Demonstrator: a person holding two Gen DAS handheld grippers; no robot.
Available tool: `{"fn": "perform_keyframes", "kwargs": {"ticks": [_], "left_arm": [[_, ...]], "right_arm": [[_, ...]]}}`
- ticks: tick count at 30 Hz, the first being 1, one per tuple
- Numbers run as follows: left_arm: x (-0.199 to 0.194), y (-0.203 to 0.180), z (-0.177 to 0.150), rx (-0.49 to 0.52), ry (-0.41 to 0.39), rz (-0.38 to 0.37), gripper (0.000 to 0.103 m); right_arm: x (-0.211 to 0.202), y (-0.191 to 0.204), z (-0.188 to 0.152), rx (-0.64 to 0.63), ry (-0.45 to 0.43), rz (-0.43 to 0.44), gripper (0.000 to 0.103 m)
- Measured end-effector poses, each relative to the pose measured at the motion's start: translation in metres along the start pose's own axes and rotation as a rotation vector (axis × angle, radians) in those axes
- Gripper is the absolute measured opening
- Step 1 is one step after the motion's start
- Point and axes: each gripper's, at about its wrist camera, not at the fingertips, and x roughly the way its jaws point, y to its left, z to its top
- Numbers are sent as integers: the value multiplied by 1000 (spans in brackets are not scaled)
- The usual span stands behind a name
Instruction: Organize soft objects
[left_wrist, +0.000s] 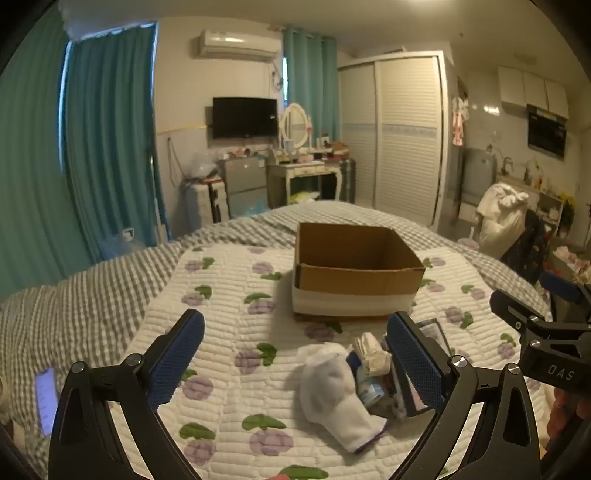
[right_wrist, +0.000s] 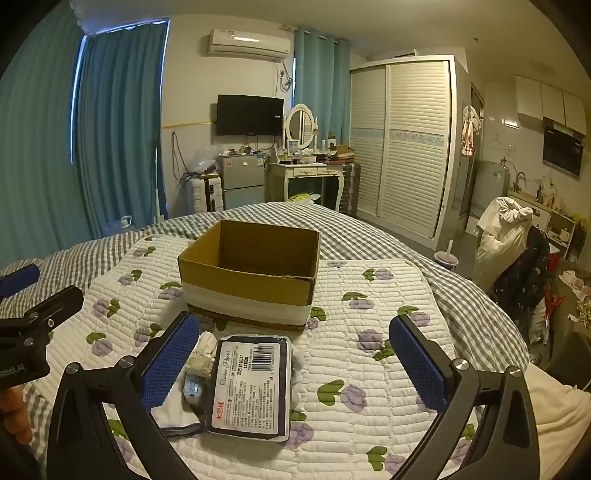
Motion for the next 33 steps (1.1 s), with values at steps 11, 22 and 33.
{"fn": "perform_keyframes", "kwargs": {"ticks": [11, 22, 33], "left_arm": [[-1, -3, -2, 5, 13, 10, 102], [-3, 0, 1, 5, 14, 14, 102], [-1, 1, 0, 3, 15, 18, 102]], "right_arm": [[2, -7, 1, 17, 3, 9, 103], [2, -2, 0, 13, 4, 6, 103], [3, 4, 1, 13, 6, 10, 103]]}}
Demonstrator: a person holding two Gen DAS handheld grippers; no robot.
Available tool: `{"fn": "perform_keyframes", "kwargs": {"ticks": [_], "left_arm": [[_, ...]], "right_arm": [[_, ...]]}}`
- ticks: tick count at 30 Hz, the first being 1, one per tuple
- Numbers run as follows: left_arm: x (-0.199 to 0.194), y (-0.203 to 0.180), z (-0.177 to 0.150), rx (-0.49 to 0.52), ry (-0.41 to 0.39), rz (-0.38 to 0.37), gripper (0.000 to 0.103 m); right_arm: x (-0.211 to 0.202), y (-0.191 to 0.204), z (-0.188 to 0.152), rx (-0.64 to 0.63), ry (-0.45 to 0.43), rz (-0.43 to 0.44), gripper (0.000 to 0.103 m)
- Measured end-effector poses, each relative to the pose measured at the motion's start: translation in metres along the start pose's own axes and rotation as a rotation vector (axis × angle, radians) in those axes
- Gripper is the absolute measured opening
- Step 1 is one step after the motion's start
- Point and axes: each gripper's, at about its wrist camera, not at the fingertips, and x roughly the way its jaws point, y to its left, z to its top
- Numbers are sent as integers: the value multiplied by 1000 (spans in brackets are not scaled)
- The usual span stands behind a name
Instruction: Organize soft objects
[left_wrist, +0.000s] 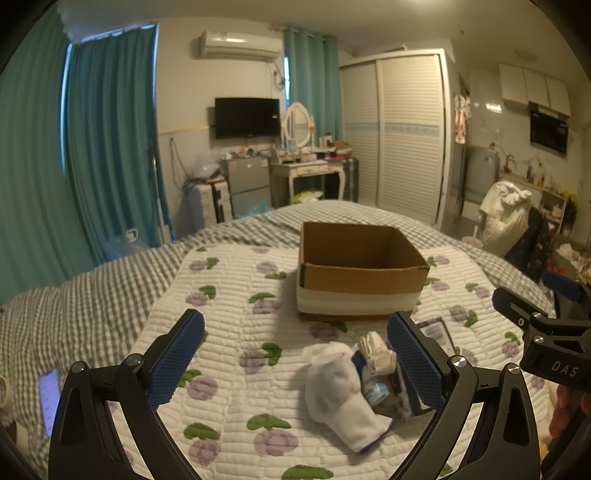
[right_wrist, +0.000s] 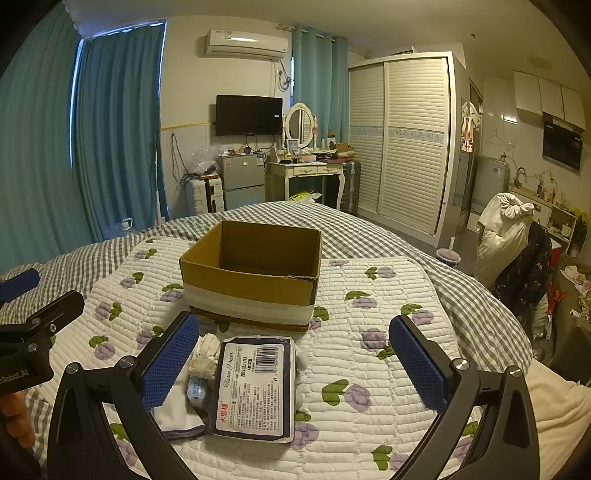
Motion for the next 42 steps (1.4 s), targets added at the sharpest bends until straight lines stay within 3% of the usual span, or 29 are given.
{"fn": "perform_keyframes", "kwargs": {"ticks": [42], "left_arm": [[0, -2, -7, 4, 2, -3, 102]], "right_arm": [[0, 3, -3, -1, 5, 5, 103]]}}
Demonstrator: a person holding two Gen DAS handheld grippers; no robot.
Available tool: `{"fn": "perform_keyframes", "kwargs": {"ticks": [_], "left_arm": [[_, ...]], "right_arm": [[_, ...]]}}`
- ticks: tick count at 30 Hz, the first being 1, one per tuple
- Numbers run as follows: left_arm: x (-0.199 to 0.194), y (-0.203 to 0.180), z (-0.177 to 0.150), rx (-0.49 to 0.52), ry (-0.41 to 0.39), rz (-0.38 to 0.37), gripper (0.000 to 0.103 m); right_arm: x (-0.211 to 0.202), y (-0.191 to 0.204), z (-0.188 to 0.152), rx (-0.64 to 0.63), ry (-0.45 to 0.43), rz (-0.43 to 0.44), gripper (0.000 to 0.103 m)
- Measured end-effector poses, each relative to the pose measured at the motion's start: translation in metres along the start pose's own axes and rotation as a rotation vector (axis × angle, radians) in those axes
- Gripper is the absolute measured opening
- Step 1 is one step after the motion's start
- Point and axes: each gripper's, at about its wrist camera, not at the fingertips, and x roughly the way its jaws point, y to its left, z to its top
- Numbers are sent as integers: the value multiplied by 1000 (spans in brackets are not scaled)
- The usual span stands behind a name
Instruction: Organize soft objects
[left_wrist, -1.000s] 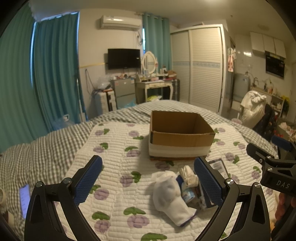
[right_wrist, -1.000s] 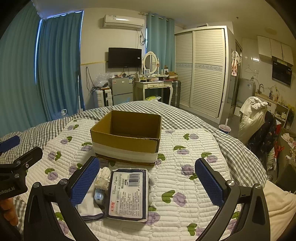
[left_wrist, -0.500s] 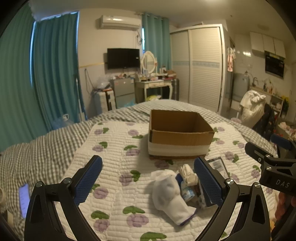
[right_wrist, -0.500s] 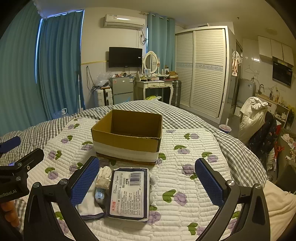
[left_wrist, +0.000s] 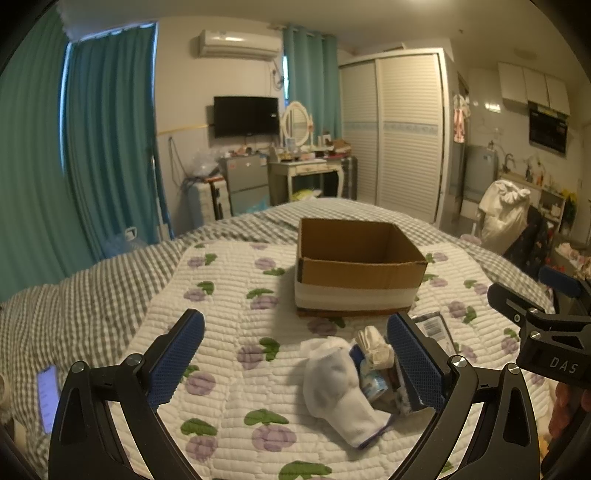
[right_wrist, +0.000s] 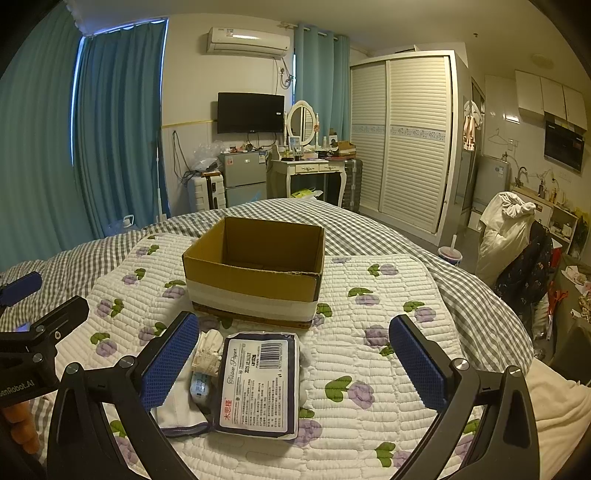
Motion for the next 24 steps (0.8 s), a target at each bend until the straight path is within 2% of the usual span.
{"fn": "perform_keyframes", "kwargs": {"ticks": [19, 24], "left_arm": [[-7, 1, 4, -7, -14, -10, 102], [11, 5, -8, -1, 51, 9, 102]], "right_arm": [[-8, 6, 5, -15, -8, 5, 103], [9, 8, -8, -24, 50, 12, 103]]}}
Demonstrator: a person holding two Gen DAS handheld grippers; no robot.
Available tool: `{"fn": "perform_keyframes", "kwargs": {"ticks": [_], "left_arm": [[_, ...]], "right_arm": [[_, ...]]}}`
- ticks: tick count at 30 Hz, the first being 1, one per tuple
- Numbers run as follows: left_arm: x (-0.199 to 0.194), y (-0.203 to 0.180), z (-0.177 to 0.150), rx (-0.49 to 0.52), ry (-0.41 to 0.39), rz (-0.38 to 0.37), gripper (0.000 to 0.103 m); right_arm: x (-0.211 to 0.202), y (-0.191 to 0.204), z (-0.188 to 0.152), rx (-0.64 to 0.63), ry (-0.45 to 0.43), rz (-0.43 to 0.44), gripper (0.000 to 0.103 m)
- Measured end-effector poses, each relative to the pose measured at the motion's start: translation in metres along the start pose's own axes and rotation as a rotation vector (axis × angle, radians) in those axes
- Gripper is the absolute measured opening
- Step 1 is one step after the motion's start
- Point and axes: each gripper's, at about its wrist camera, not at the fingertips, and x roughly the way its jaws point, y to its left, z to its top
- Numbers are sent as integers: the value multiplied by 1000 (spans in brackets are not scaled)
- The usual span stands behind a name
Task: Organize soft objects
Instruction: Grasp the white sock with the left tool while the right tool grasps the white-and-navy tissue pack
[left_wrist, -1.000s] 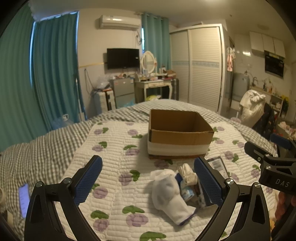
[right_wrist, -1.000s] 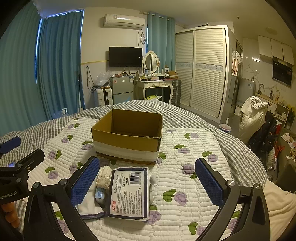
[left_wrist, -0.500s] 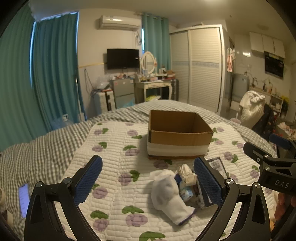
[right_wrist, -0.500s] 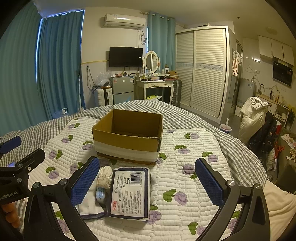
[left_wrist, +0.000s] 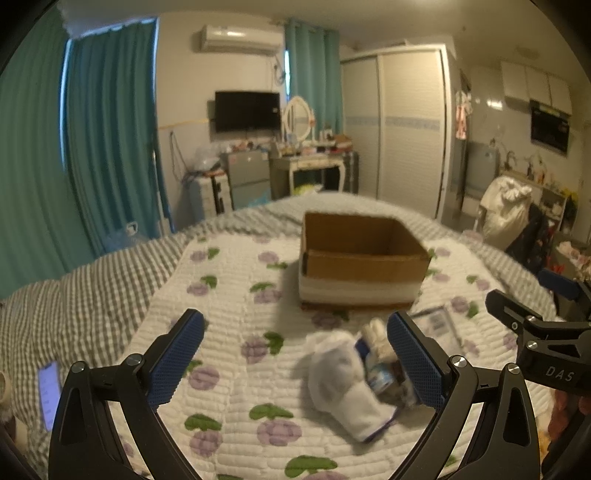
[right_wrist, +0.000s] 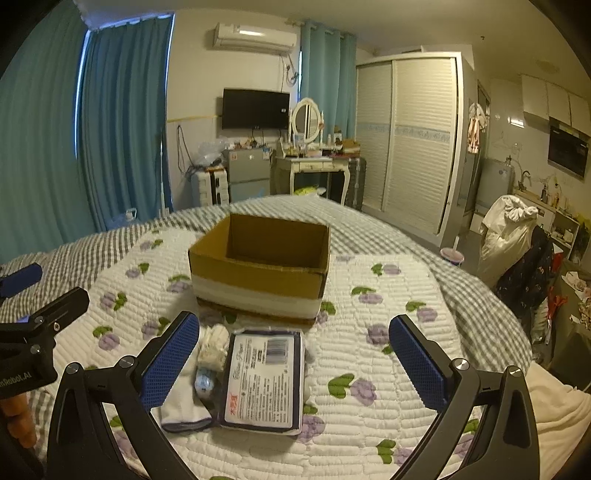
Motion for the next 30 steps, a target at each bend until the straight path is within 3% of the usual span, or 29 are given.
{"fn": "perform_keyframes", "kwargs": {"ticks": [6, 15, 18, 22, 30], "left_arm": [[30, 0, -25, 21, 94, 3, 102], [55, 2, -43, 24, 164, -3, 102], [62, 1, -47, 22, 178, -9, 102], [73, -2, -52, 23, 212, -28, 100], [94, -18, -59, 20, 260, -116, 99]], "right_arm": [[46, 13, -29, -32, 141, 16, 103], [99, 17, -62, -31, 295, 60, 99], [109, 16, -67, -22, 328, 83, 90], [107, 14, -65, -4, 314, 110, 71], [85, -7, -47, 56, 216, 114, 65]]}}
